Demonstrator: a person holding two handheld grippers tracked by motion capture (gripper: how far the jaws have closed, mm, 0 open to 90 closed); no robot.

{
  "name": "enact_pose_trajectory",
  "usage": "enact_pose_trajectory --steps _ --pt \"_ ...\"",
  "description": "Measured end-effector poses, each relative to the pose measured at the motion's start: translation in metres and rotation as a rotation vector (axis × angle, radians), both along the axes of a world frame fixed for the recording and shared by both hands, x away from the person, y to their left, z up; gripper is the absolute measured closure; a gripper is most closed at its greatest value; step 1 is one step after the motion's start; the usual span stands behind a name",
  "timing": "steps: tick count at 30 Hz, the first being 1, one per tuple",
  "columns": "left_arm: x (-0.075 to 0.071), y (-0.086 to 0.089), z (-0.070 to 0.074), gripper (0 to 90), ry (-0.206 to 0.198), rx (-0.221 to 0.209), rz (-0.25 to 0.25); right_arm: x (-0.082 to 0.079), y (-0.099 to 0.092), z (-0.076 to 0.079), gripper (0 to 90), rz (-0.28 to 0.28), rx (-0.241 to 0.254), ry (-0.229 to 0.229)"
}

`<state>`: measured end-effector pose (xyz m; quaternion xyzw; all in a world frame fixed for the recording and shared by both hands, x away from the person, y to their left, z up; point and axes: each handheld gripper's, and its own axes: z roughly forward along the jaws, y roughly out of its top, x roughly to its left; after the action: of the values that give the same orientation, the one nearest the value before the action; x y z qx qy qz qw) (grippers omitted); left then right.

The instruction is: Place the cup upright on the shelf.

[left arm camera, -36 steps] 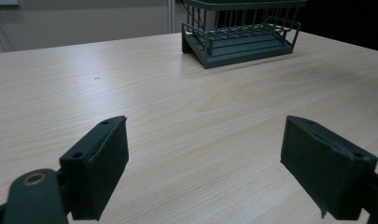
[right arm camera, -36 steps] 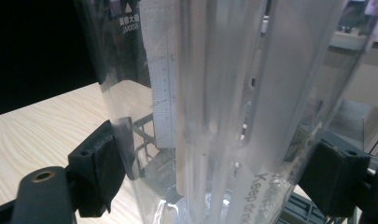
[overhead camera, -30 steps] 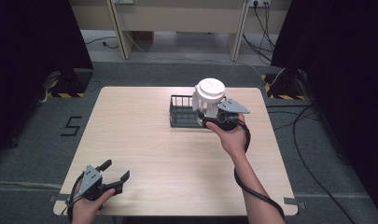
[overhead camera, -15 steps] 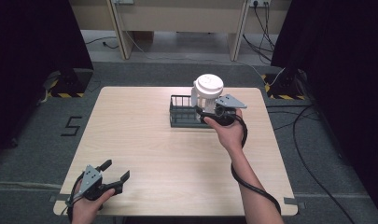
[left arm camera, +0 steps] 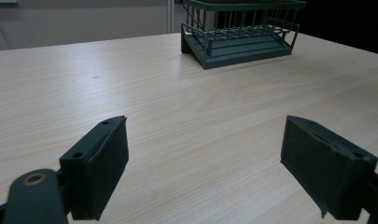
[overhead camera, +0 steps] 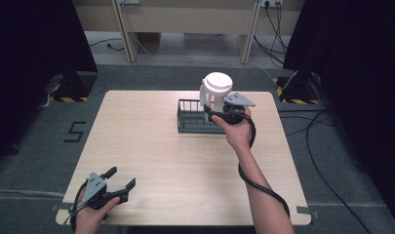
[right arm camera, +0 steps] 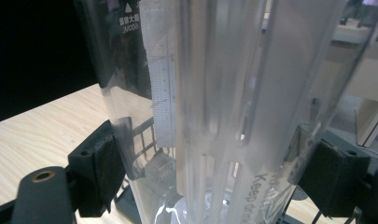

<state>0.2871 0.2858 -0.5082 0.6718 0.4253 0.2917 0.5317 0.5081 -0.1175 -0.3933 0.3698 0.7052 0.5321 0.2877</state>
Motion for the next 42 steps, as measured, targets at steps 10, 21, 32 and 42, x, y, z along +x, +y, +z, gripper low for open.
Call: enact_pose_trajectory --steps 10,21,32,42 --pt "0.000 0.000 0.000 14.6 0.002 -0.001 -0.002 0.012 0.003 0.003 18.9 -0.021 0.003 0.000" --pt "0.000 0.000 0.000 14.7 0.002 -0.001 -0.004 0.020 0.008 0.000 18.9 -0.035 0.008 0.008" --pt "0.000 0.000 0.000 14.6 0.003 -0.006 -0.005 0.030 0.013 -0.005 18.9 -0.051 0.013 0.020" --pt "0.001 0.000 0.000 14.6 0.003 -0.004 -0.011 0.041 0.018 -0.009 18.9 -0.065 0.025 0.042"
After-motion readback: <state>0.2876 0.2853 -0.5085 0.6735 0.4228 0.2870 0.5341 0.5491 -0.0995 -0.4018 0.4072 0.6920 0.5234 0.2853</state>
